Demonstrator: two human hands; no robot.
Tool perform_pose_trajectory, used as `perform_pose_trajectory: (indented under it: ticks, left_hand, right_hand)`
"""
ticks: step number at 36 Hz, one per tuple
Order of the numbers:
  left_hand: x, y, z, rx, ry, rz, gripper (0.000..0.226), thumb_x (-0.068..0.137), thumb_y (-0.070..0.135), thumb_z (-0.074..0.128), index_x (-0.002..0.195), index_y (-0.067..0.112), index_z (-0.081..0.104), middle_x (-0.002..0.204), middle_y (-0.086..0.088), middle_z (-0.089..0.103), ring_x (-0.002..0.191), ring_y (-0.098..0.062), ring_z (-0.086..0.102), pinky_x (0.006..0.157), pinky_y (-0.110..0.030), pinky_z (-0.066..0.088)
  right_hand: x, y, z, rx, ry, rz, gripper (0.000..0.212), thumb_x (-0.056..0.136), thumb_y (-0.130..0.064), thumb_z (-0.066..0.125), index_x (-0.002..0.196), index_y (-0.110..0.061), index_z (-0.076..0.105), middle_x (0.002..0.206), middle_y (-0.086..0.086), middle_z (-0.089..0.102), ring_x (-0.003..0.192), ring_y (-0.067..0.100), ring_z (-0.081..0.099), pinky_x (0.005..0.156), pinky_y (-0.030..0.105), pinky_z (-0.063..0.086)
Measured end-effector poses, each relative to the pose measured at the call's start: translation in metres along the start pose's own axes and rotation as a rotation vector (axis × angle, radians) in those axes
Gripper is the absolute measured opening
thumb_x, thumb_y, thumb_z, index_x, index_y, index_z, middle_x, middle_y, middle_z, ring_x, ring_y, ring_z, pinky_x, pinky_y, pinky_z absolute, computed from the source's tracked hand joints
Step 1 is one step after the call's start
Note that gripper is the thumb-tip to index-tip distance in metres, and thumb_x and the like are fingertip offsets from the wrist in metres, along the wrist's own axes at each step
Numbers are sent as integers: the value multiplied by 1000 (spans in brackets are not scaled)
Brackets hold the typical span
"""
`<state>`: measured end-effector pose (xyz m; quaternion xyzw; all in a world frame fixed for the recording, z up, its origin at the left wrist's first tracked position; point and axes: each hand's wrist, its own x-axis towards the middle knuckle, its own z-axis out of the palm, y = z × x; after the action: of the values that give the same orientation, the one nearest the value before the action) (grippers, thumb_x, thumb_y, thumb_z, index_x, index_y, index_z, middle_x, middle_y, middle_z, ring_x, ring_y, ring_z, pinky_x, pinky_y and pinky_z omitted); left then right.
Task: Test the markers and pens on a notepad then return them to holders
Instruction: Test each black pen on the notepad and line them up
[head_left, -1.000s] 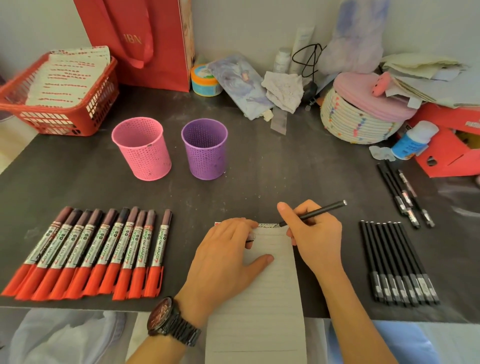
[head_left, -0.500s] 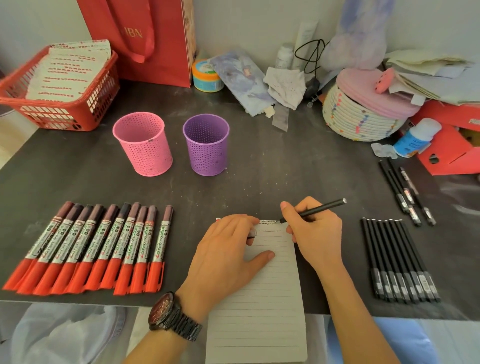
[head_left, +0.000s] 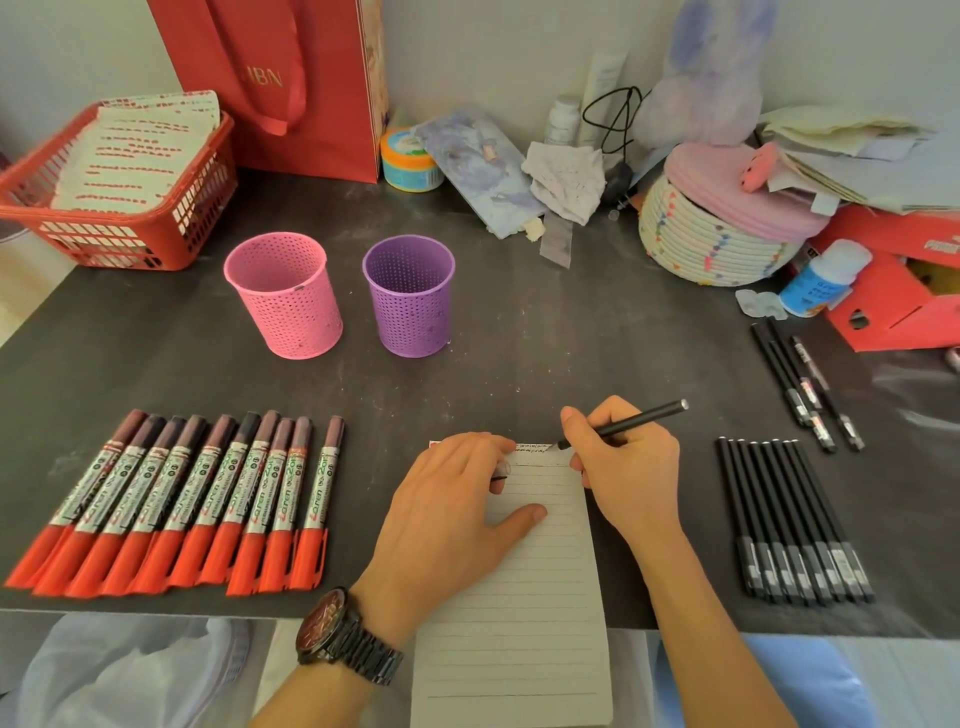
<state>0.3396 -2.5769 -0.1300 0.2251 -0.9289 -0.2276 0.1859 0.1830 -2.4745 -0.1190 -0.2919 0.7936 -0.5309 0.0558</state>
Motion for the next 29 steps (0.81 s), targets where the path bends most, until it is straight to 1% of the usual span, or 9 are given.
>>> perform_pose_trajectory:
  ticks: [1, 3, 5, 11, 16, 20, 25, 27, 29]
  left_hand:
    - [0, 0, 0, 2, -1, -2, 38, 79, 69, 55, 83, 38, 34, 113, 31, 53, 107, 4, 47, 88, -17, 31]
    - [1, -2, 1, 4, -7, -4, 37, 79, 70, 54, 89, 35, 44, 99, 38, 42, 106, 5, 46, 88, -17, 32]
    - [1, -3, 2, 4, -12, 1, 39, 79, 69, 54, 91, 32, 48, 94, 38, 34, 106, 5, 47, 88, -17, 33]
    - [1, -2, 1, -5, -19, 6, 38, 79, 70, 54, 87, 35, 42, 104, 34, 42, 107, 4, 47, 89, -18, 34]
    - [1, -3, 2, -1, -27, 7, 42, 80, 71, 52, 96, 32, 52, 90, 42, 31, 108, 4, 48, 91, -17, 34]
    - [1, -3, 2, 6, -24, -3, 39, 79, 72, 53, 89, 35, 46, 97, 40, 35, 107, 6, 46, 88, -16, 31]
    - [1, -3, 2, 6, -35, -18, 39, 79, 73, 52, 90, 36, 46, 96, 39, 33, 103, 8, 42, 88, -15, 31]
    - [1, -2, 1, 10, -37, -20, 39, 79, 72, 52, 91, 36, 46, 95, 37, 34, 104, 7, 44, 88, -15, 31]
    - [1, 0, 0, 7, -37, -21, 37, 79, 71, 52, 91, 38, 42, 96, 35, 39, 103, 6, 46, 88, -16, 31]
  right_hand:
    - [0, 0, 0, 3, -2, -1, 29, 93, -24, 69, 65, -21, 60, 52, -9, 63, 46, 6, 60, 51, 9, 46]
    - [0, 1, -1, 5, -4, -3, 29, 93, -25, 69, 65, -23, 60, 52, -9, 63, 47, 7, 60, 52, 10, 48]
    - [0, 1, 0, 5, -3, -6, 29, 93, -25, 70, 65, -23, 60, 53, -9, 63, 47, 7, 60, 53, 10, 48]
    - [0, 1, 0, -3, -3, -9, 30, 93, -24, 69, 65, -24, 59, 53, -9, 64, 47, 5, 60, 52, 8, 46]
    - [0, 2, 0, -2, 3, -14, 29, 94, -23, 69, 66, -23, 59, 54, -9, 63, 47, 6, 60, 51, 9, 47]
    - [0, 3, 0, -12, 2, -6, 29, 94, -24, 69, 66, -22, 59, 53, -8, 63, 47, 6, 60, 51, 9, 46]
    - [0, 4, 0, -18, -2, -2, 29, 94, -24, 69, 66, -22, 60, 53, -8, 63, 48, 8, 60, 53, 11, 47]
    - [0, 3, 0, -15, -3, -6, 29, 94, -24, 69, 66, -22, 60, 53, -7, 63, 48, 7, 60, 52, 10, 47]
    - [0, 2, 0, 0, 2, -8, 28, 94, -26, 69, 68, -21, 60, 55, -7, 64, 48, 7, 60, 52, 10, 47]
